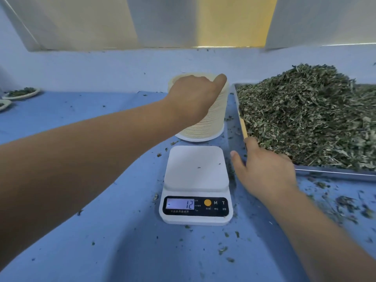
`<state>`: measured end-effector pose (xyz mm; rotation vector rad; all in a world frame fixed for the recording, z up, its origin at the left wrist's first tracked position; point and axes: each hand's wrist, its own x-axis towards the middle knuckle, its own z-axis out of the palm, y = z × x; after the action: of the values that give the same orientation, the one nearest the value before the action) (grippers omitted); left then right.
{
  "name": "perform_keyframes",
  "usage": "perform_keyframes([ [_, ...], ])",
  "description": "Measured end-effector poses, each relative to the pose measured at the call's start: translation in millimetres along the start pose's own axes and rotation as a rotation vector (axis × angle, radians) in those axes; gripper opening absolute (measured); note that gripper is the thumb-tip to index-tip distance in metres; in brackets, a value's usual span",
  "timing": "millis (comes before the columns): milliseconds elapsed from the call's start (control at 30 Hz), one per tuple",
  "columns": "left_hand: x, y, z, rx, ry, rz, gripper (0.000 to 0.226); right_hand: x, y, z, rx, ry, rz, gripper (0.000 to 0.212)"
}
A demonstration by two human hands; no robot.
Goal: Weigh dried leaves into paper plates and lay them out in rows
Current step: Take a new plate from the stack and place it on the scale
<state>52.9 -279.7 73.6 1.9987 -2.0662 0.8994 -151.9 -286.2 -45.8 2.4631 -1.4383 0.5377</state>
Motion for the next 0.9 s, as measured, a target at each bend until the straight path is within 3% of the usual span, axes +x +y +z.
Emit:
perform_keyframes([
  [233,2,-9,-3,0.011,-0.021,0.072,0.074,-1,2,4,0.021,0.04,-0.027,0.055],
  [567,8,-8,-12,0.078,-0.099,0.136,0.069,-3,2,7,0.032,0.047,-0.047,0.055],
  [733,4,-1,-15,0.273,-0.123,0.275,0.085,-2,2,7,0.032,0.041,-0.054,0.055],
  [900,1,1,-13,0.276,-0.059,0.191,0.087,-4,2,5,0.044,0.05,-0.058,0.057],
])
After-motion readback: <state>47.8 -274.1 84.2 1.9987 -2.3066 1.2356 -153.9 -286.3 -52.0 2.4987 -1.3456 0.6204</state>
